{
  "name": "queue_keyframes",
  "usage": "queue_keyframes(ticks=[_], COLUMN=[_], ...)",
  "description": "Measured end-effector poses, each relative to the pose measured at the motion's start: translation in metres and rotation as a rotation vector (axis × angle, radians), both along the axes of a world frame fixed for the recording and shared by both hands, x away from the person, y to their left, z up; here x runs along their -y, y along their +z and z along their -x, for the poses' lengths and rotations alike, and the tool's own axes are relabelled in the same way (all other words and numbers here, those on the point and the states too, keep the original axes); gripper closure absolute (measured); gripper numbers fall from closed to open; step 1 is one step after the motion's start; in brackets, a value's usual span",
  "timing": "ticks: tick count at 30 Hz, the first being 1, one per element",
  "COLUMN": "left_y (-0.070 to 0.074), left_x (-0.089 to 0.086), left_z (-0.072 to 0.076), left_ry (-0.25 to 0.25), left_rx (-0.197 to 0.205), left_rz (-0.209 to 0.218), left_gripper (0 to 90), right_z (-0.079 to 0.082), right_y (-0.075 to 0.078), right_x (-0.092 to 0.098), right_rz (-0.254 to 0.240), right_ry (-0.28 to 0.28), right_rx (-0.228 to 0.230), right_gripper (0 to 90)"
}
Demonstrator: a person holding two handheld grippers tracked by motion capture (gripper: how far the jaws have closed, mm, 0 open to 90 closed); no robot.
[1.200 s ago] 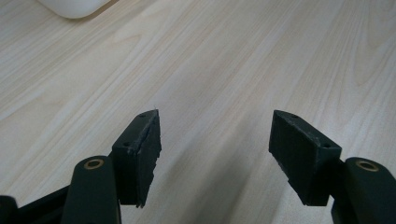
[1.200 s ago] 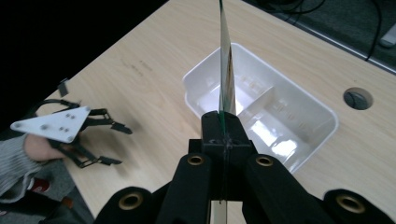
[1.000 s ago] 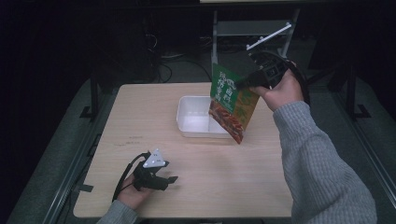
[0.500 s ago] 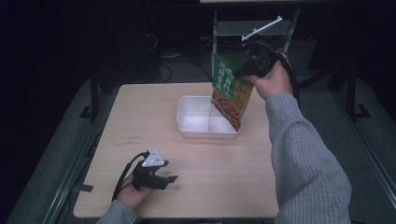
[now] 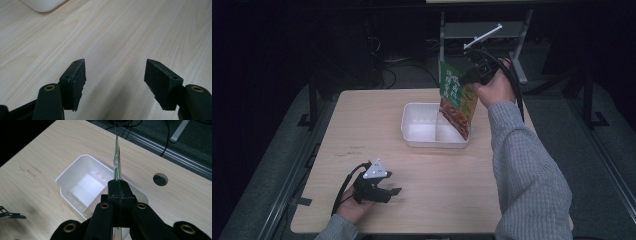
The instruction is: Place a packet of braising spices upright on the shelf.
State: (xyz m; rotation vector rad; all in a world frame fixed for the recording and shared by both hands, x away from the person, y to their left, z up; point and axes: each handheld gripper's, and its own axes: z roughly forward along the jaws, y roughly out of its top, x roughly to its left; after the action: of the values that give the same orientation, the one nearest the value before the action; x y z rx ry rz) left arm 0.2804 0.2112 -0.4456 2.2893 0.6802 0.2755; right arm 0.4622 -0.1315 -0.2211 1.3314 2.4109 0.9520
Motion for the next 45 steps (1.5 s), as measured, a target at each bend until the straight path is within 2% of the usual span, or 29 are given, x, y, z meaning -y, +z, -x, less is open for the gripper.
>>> queue_keyframes(ticks=[3,9,21,32,38,41,45], left_y=[0.000,0.000,0.000,0.000,0.001,0.000,0.000], left_x=[0.000,0.000,0.000,0.000,0.000,0.000,0.001], left_z=[0.000,0.000,0.000,0.000,0.000,0.001,0.001], left_ry=[0.001,0.001,-0.001,-0.002,-0.001,-0.002,-0.002], left_rx=[0.001,0.001,0.004,0.006,0.007,0.005,0.004], left_rz=[0.001,0.002,0.000,-0.001,-0.001,0.000,0.001], left_gripper=[33.2,33.2,33.2,33.2,33.2,33.0,32.9], right_z=[-0.003,-0.006,-0.010,-0.012,-0.012,-0.010,-0.007], right_y=[-0.006,-0.012,-0.023,-0.031,-0.039,-0.041,-0.038], right_x=[-0.001,-0.002,-0.003,-0.011,-0.008,-0.004,0.000], right_rz=[0.011,0.000,0.008,0.042,0.066,0.043,0.043], right_ry=[-0.006,-0.013,-0.013,-0.004,-0.008,-0.011,-0.013], right_rx=[-0.004,-0.009,-0.027,-0.051,-0.071,-0.079,-0.073], right_gripper=[90.0,90.0,89.9,89.6,88.6,86.9,84.1])
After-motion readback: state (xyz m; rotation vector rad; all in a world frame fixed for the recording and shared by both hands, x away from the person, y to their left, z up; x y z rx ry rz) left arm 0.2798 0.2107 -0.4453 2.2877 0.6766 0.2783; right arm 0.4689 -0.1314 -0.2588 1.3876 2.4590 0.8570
